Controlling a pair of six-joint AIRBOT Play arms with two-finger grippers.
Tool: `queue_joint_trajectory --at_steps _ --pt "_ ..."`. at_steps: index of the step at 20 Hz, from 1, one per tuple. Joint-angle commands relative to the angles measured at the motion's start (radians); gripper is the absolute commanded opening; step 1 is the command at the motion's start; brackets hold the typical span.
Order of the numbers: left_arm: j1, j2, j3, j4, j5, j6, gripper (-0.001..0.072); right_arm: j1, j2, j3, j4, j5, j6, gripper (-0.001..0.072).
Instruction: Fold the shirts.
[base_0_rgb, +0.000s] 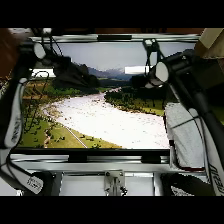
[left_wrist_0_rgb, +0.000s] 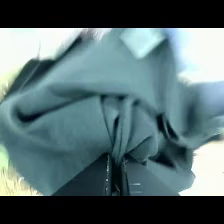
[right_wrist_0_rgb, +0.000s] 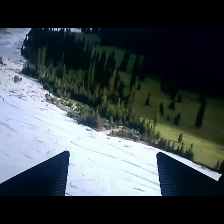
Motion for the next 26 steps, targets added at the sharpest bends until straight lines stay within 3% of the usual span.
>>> queue_joint_trajectory --at_steps 1,5,8,10,12,15,16,17,18,20,23,24,26 --pt "-0.127 0.325 0.001 0.000 0.029 0.048 0.0035 0.000 0.158 0.001 -0.132 -0.001 0.064 0.0646" --pt "-0.301 0.582 -0.041 0.000 -0.085 0.038 0.0035 0.000 0.391 0.001 -0.142 0.070 0.087 0.0645" --pt "-0.424 0.640 -0.161 0.000 -0.244 -0.017 0.0035 0.000 0.485 0.000 -0.094 0.235 0.095 0.0646" --pt "-0.520 0.642 -0.315 0.000 -0.266 -0.070 0.0035 0.002 0.495 -0.008 -0.072 0.371 0.094 0.0645" --pt "-0.605 0.639 -0.513 0.000 -0.189 -0.129 0.0036 0.001 0.495 -0.078 -0.053 0.427 0.091 0.0645" --pt "-0.683 0.631 -0.848 -0.001 0.079 -0.260 0.0044 0.001 0.494 -0.303 0.021 0.331 0.135 0.0646" --pt "-0.686 0.620 -0.914 -0.006 0.145 -0.312 0.0167 0.001 0.492 -0.388 0.050 0.254 0.162 0.0646" --pt "-0.680 0.607 -0.946 -0.013 0.169 -0.359 0.0468 0.001 0.483 -0.464 0.087 0.166 0.178 0.0646" --pt "-0.664 0.594 -0.942 -0.011 0.143 -0.364 0.0702 0.000 0.462 -0.511 0.118 0.100 0.178 0.0647" --pt "-0.591 0.597 -0.887 0.008 -0.010 -0.300 0.0706 0.000 0.401 -0.521 0.104 0.061 0.170 0.0648" --pt "-0.404 0.637 -0.806 0.056 -0.316 -0.092 0.0705 -0.055 0.323 -0.514 0.056 0.077 0.083 0.0648" --pt "-0.338 0.660 -0.823 0.036 -0.365 -0.059 0.0705 -0.094 0.298 -0.514 0.067 0.093 0.057 0.0648" --pt "-0.211 0.711 -0.939 -0.125 -0.367 -0.016 0.0704 -0.205 0.237 -0.517 0.235 0.080 -0.041 0.0648"
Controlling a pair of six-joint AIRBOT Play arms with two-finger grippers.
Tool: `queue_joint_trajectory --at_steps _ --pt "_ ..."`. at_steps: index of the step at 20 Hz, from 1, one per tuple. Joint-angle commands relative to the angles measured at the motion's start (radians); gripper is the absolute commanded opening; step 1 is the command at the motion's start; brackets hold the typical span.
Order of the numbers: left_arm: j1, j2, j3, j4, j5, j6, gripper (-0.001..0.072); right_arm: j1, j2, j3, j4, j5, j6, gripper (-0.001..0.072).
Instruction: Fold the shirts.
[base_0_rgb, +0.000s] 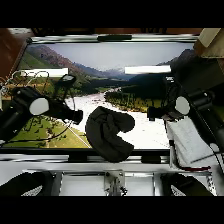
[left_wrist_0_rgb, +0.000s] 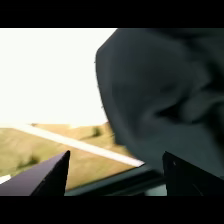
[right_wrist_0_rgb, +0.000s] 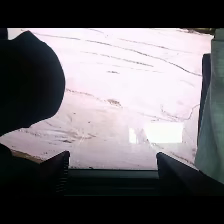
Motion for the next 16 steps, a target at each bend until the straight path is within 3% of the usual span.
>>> queue_joint_trajectory --at_steps 1,3,6,14,16 --pt "0.189 0.068 -0.159 -0.226 -0.090 0.123 0.0703 -0.156 -0.109 -0.017 0.257 -0.028 -0.193 0.0648" --pt "0.199 0.083 -0.348 -0.387 0.009 0.126 0.0683 -0.220 -0.188 -0.018 0.407 -0.030 -0.291 0.0648" --pt "0.113 0.076 -0.528 -0.533 0.175 0.126 0.0622 -0.203 -0.301 -0.018 0.454 -0.031 -0.354 0.0648" --pt "-0.111 -0.067 -0.578 -0.648 0.529 0.053 0.0622 -0.090 -0.416 -0.018 0.470 -0.115 -0.401 0.0647" --pt "-0.133 -0.111 -0.576 -0.690 0.584 0.053 0.0540 -0.061 -0.416 -0.018 0.471 -0.160 -0.393 0.0648"
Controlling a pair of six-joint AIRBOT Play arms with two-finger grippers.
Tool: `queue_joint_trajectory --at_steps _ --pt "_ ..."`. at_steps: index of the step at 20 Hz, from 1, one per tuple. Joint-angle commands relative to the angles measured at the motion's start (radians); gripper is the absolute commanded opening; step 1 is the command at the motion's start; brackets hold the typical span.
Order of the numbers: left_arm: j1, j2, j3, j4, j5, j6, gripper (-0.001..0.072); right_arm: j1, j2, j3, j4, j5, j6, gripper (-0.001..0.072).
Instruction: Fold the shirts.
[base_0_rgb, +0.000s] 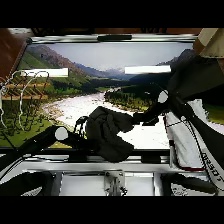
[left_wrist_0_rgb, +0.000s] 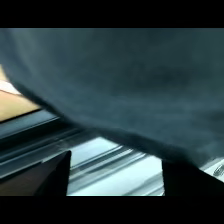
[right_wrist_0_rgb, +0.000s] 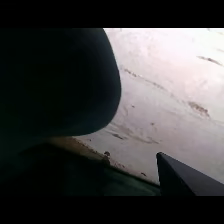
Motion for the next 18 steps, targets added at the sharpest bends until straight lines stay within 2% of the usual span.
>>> queue_joint_trajectory --at_steps 1,3,4,7,9,11,14,18 --pt "-0.052 -0.072 -0.008 -0.073 0.142 -0.019 0.0487 0.047 -0.014 0.000 0.010 -0.085 0.004 0.0648" --pt "-0.056 -0.084 -0.008 -0.075 0.156 -0.019 0.0397 0.051 -0.026 0.000 0.018 -0.113 0.016 0.0648" --pt "-0.054 -0.085 -0.008 -0.075 0.157 -0.019 0.0292 0.051 -0.040 0.000 0.017 -0.117 0.019 0.0648" --pt "-0.053 -0.085 -0.008 -0.075 0.173 -0.010 0.0038 0.051 -0.097 0.000 0.093 -0.122 0.018 0.0647" --pt "-0.052 -0.081 -0.008 -0.074 0.172 0.025 0.0036 0.051 -0.133 0.000 0.158 -0.132 0.010 0.0631" --pt "-0.035 -0.063 0.001 -0.052 0.136 0.045 0.0034 0.050 -0.140 0.002 0.162 -0.129 0.008 0.0077" --pt "0.025 0.022 0.069 0.142 -0.024 0.037 0.0033 0.050 -0.086 0.051 0.025 -0.084 -0.008 0.0078" --pt "0.138 0.266 0.359 0.579 -0.349 -0.006 0.0034 0.050 0.117 0.242 -0.364 -0.028 -0.009 0.0078"
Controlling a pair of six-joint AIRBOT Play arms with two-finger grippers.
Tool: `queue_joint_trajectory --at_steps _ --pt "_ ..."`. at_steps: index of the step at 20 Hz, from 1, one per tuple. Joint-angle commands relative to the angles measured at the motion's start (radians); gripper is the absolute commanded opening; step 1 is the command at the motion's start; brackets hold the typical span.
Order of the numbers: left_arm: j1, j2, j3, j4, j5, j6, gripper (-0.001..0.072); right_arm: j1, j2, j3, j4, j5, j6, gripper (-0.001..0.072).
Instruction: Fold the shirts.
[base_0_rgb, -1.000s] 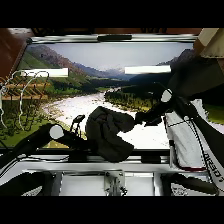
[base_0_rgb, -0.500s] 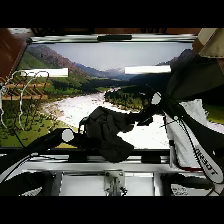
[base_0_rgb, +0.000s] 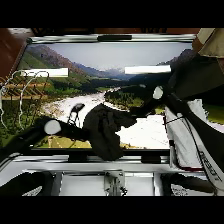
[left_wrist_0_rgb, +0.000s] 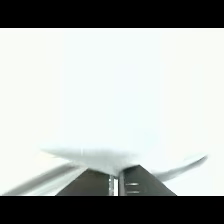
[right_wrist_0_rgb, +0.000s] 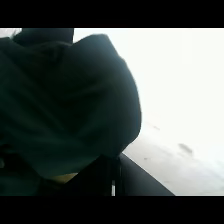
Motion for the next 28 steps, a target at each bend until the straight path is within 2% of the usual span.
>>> queue_joint_trajectory --at_steps 1,3,6,8,10,13,18,20,22,24,26,28 --pt "0.096 0.203 0.285 0.388 -0.274 -0.027 0.0034 0.000 0.178 0.174 -0.330 0.031 -0.007 0.0079" --pt "0.161 0.301 0.532 0.462 -0.299 -0.027 0.0034 0.000 0.317 0.311 -0.410 -0.011 -0.007 0.0078" --pt "0.224 0.373 0.851 0.461 -0.289 -0.045 0.0033 0.001 0.513 0.441 -0.367 -0.099 -0.034 0.0079" --pt "0.225 0.398 0.962 0.462 -0.292 -0.045 0.0034 0.001 0.628 0.472 -0.361 -0.114 -0.032 0.0078" --pt "0.226 0.425 0.986 0.474 -0.305 -0.045 0.0034 0.000 0.719 0.473 -0.362 -0.085 -0.019 0.0079" --pt "0.227 0.417 0.980 0.478 -0.420 -0.045 0.0034 0.000 0.792 0.473 -0.365 -0.007 0.009 0.0079" --pt "0.227 0.357 0.902 0.520 -0.414 -0.021 0.0035 0.000 0.743 0.422 -0.385 0.290 0.032 0.0079" --pt "0.227 0.291 0.843 0.531 -0.404 0.022 0.0035 0.000 0.692 0.313 -0.385 0.333 0.048 0.0079" --pt "0.230 0.195 0.769 0.531 -0.317 0.046 0.0035 0.000 0.635 0.167 -0.404 0.281 0.089 0.0079" --pt "0.256 0.060 0.721 0.530 -0.165 0.040 0.0035 0.000 0.546 0.010 -0.422 0.124 0.195 0.0079" --pt "0.289 -0.106 0.719 0.529 -0.025 -0.009 0.0035 0.000 0.428 -0.066 -0.413 -0.037 0.314 0.0079" --pt "0.305 -0.272 0.719 0.523 0.067 -0.035 0.0035 0.000 0.294 -0.072 -0.395 -0.166 0.382 0.0079"
